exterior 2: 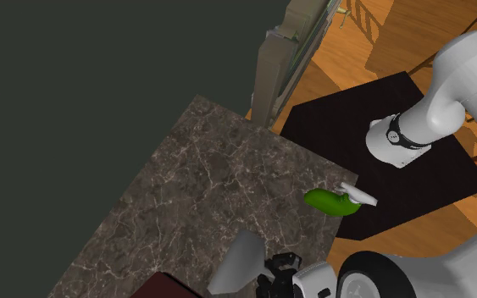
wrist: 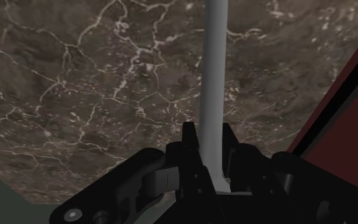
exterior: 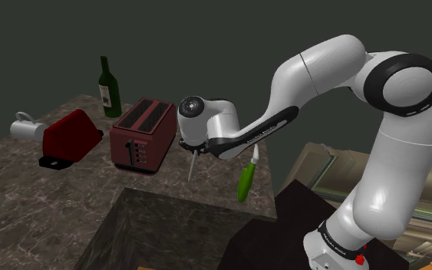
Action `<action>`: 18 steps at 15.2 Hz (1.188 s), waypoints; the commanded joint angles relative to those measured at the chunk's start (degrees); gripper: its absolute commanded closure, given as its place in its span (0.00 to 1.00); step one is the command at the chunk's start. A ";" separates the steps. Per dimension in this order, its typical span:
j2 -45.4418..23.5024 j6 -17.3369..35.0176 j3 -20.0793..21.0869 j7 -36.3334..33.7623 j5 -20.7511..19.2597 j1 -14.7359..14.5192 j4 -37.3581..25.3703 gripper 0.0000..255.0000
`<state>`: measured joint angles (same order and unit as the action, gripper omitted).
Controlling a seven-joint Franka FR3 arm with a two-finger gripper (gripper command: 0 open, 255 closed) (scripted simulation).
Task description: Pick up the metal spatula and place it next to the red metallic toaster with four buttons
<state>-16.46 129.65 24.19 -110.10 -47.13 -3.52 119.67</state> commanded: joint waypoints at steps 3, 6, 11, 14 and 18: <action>0.00 0.00 0.00 -0.01 -0.01 0.00 -0.02 0.00; 0.00 0.00 0.00 -0.01 -0.01 0.00 -0.01 0.00; 4.84 -4.37 2.34 2.84 5.08 -0.60 -0.41 0.00; 4.84 -4.37 2.33 2.84 5.08 -0.61 -0.41 0.00; 4.84 -4.37 2.33 2.84 5.08 -0.61 -0.41 0.00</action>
